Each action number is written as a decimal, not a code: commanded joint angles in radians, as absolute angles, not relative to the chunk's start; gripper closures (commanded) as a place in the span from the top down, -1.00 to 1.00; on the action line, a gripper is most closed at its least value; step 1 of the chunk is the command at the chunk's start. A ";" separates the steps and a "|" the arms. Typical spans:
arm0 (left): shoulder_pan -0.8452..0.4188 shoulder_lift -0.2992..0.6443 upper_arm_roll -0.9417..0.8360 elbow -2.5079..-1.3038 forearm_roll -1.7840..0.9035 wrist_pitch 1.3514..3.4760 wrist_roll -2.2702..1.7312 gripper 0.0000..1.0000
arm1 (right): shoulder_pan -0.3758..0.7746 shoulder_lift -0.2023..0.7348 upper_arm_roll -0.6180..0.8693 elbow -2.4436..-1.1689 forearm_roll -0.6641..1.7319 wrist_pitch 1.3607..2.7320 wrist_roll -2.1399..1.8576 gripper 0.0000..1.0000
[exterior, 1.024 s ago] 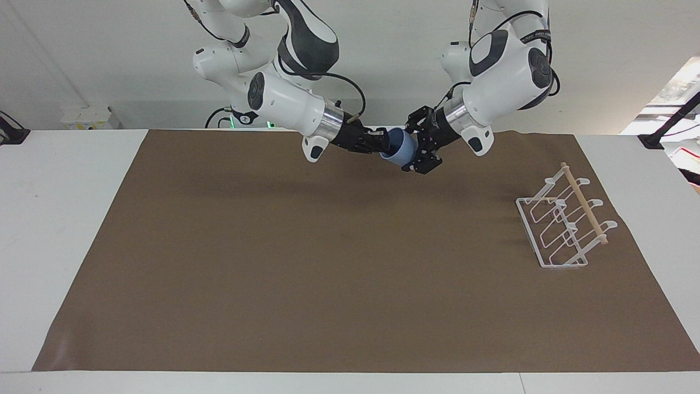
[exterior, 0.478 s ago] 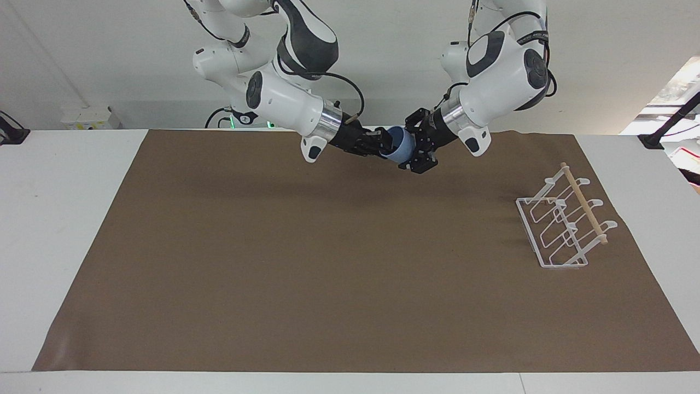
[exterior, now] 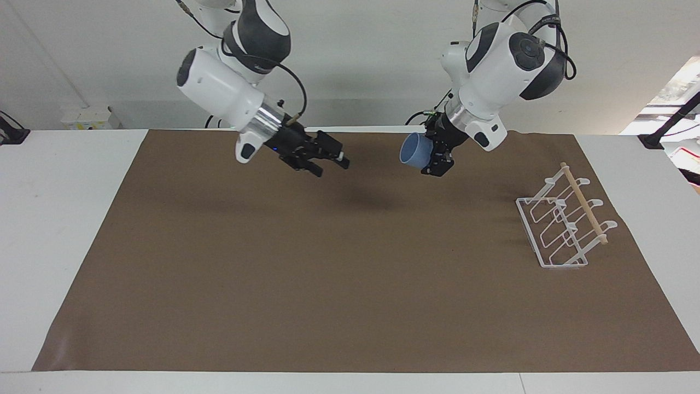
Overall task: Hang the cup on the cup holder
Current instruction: 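Carry the cup with the left gripper while the right gripper retracts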
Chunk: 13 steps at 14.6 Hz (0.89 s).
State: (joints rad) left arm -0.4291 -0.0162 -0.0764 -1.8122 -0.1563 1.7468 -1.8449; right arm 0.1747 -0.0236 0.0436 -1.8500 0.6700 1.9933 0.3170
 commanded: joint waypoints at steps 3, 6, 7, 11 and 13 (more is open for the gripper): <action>-0.531 0.054 -0.069 -1.755 0.214 1.582 -1.858 -1.00 | 0.010 -0.072 0.055 -1.755 0.274 1.769 0.249 1.00; -0.581 0.093 -0.069 -1.756 0.574 1.469 -1.858 -1.00 | -0.063 -0.035 0.057 -1.590 0.096 1.574 0.139 1.00; -0.584 0.127 -0.069 -1.756 0.685 1.448 -1.859 -1.00 | -0.072 -0.035 0.057 -1.563 0.050 1.543 0.091 1.00; -0.575 0.199 -0.069 -1.757 1.084 1.451 -1.862 -1.00 | -0.060 -0.035 0.061 -1.491 -0.130 1.405 0.032 1.00; -0.565 0.262 -0.060 -1.770 1.263 1.437 -1.876 -1.00 | -0.075 -0.035 0.060 -1.497 -0.143 1.394 -0.044 1.00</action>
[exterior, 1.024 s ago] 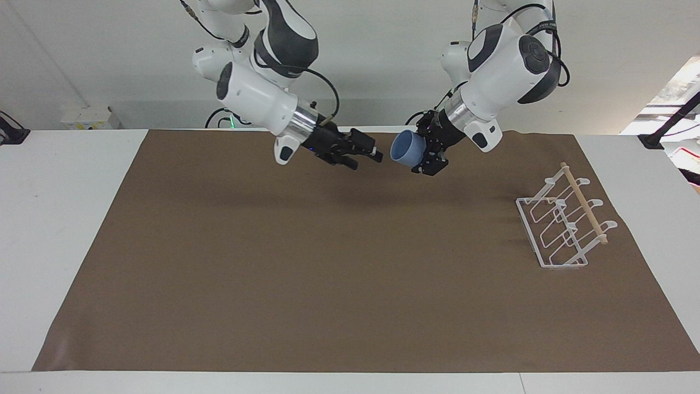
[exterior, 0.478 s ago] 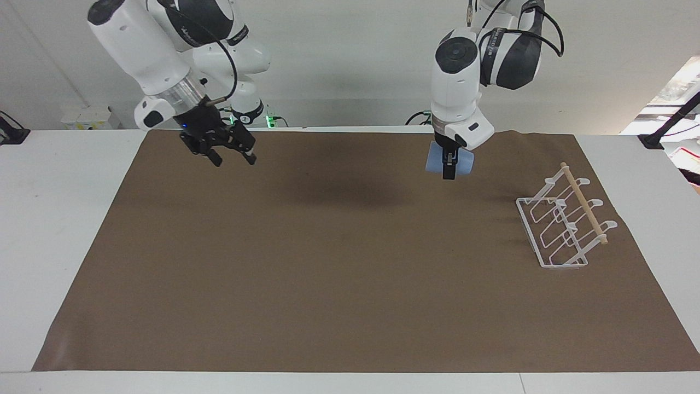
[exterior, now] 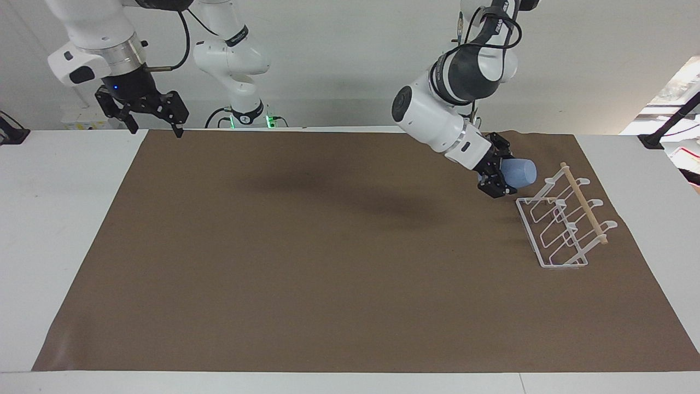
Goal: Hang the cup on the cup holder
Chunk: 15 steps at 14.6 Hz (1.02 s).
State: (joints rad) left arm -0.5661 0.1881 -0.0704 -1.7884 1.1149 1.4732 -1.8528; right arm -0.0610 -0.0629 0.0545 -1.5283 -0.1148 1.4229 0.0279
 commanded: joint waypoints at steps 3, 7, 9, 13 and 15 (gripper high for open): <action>-0.502 0.379 -0.054 -1.773 1.527 1.376 -1.957 -1.00 | -0.064 -0.049 0.058 -1.534 -0.141 1.373 -0.091 1.00; -0.451 0.377 -0.057 -1.803 1.591 1.315 -1.994 -1.00 | -0.071 -0.049 0.061 -1.531 -0.141 1.381 -0.095 1.00; -0.401 0.374 -0.060 -1.833 1.572 1.321 -2.069 -1.00 | -0.072 -0.049 0.058 -1.532 -0.140 1.379 -0.098 1.00; -0.365 0.374 -0.060 -1.864 1.488 1.342 -2.132 -1.00 | -0.058 -0.052 0.058 -1.537 -0.138 1.373 -0.098 1.00; -0.359 0.374 -0.061 -1.867 1.448 1.354 -2.134 -1.00 | -0.060 -0.052 0.060 -1.537 -0.138 1.371 -0.100 1.00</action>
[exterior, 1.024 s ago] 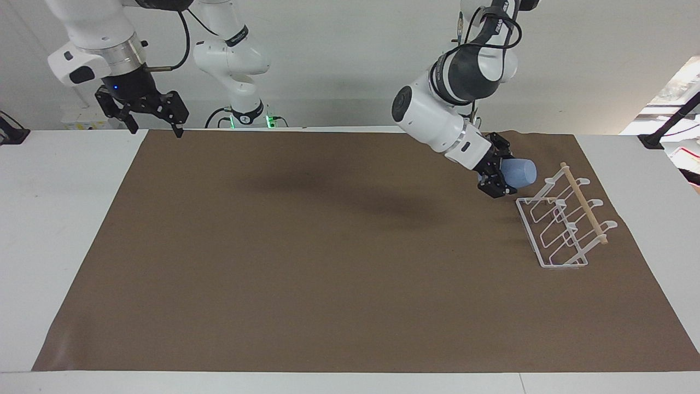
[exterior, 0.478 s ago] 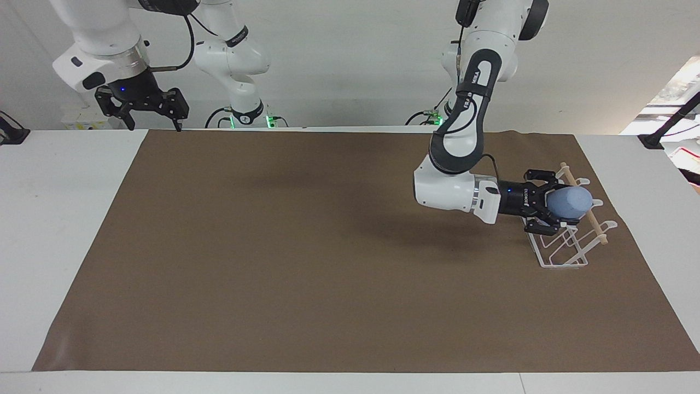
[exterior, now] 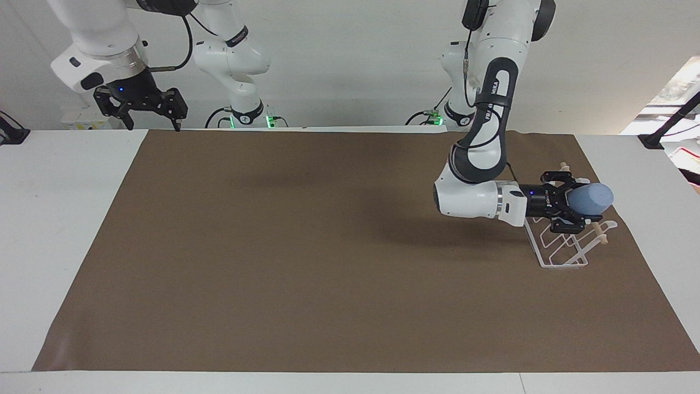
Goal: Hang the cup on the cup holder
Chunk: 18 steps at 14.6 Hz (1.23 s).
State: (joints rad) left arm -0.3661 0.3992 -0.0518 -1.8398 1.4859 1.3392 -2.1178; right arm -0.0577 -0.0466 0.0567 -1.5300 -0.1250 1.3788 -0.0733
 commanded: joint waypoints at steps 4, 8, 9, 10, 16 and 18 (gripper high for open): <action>-0.356 0.380 -0.058 -1.908 1.425 1.378 -2.207 -1.00 | -0.060 -0.052 0.060 -1.537 -0.138 1.359 -0.100 1.00; -0.350 0.437 -0.055 -1.910 1.476 1.370 -2.284 -1.00 | -0.057 -0.054 0.063 -1.537 -0.135 1.358 -0.101 1.00; -0.342 0.439 -0.055 -1.908 1.477 1.370 -2.287 -1.00 | -0.060 -0.052 0.061 -1.537 -0.115 1.358 -0.109 1.00; -0.341 0.439 -0.054 -1.904 1.479 1.367 -2.286 -1.00 | -0.072 -0.052 0.058 -1.537 -0.082 1.359 -0.120 1.00; -0.322 0.466 -0.055 -1.842 1.555 1.367 -2.290 -1.00 | -0.107 -0.054 0.057 -1.540 -0.072 1.361 -0.156 1.00; -0.321 0.466 -0.058 -1.850 1.554 1.377 -2.289 -1.00 | -0.104 -0.054 0.057 -1.540 -0.074 1.364 -0.149 1.00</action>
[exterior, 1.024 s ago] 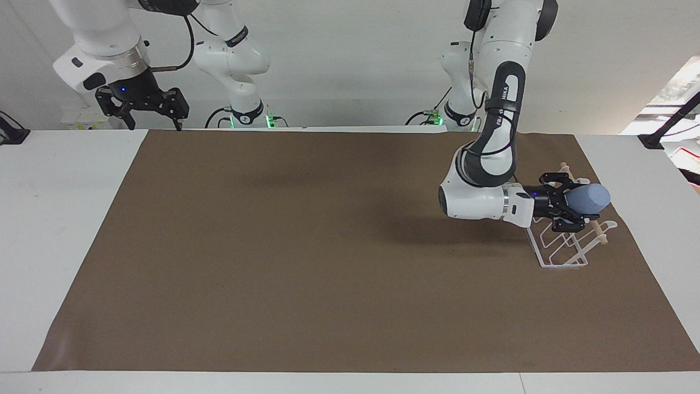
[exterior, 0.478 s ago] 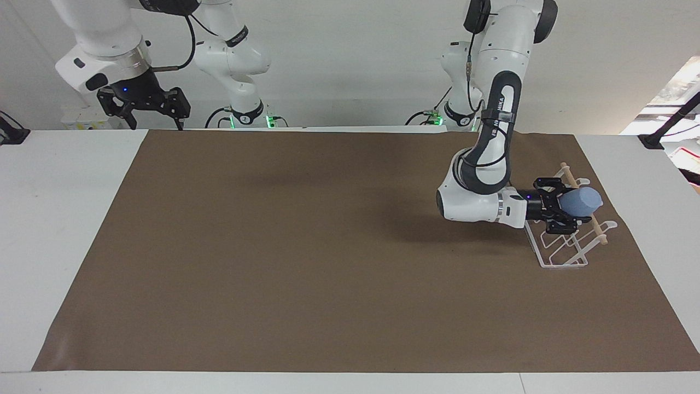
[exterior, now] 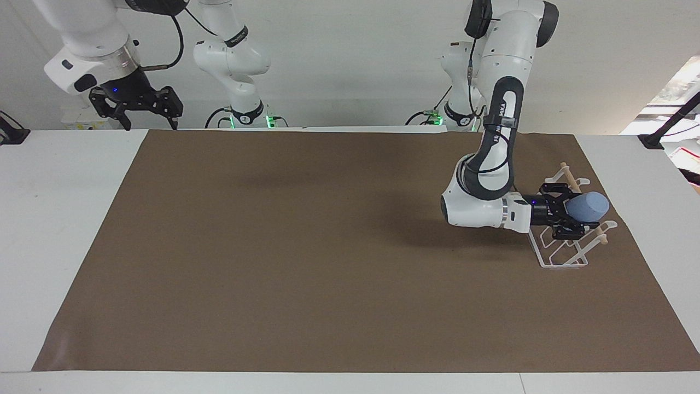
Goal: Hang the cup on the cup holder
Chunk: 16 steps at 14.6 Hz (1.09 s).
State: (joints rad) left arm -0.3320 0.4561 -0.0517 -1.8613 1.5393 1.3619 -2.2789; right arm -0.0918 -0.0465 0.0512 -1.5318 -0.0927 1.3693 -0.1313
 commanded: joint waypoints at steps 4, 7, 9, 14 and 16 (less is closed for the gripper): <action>-0.325 0.465 -0.063 -1.890 1.490 1.402 -2.316 -1.00 | -0.107 -0.057 0.058 -1.542 -0.058 1.362 -0.156 1.00; -0.311 0.499 -0.063 -1.888 1.490 1.431 -2.310 -0.46 | -0.113 -0.057 0.058 -1.549 -0.046 1.361 -0.144 1.00; -0.308 0.505 -0.060 -1.876 1.491 1.475 -2.312 0.98 | -0.121 -0.058 0.057 -1.549 -0.020 1.364 -0.141 1.00; -0.314 0.497 -0.060 -1.858 1.456 1.481 -2.316 0.99 | -0.124 -0.058 0.057 -1.549 -0.014 1.364 -0.141 1.00; -0.321 0.459 -0.060 -1.836 1.419 1.459 -2.306 0.97 | -0.123 -0.058 0.057 -1.551 -0.014 1.364 -0.144 1.00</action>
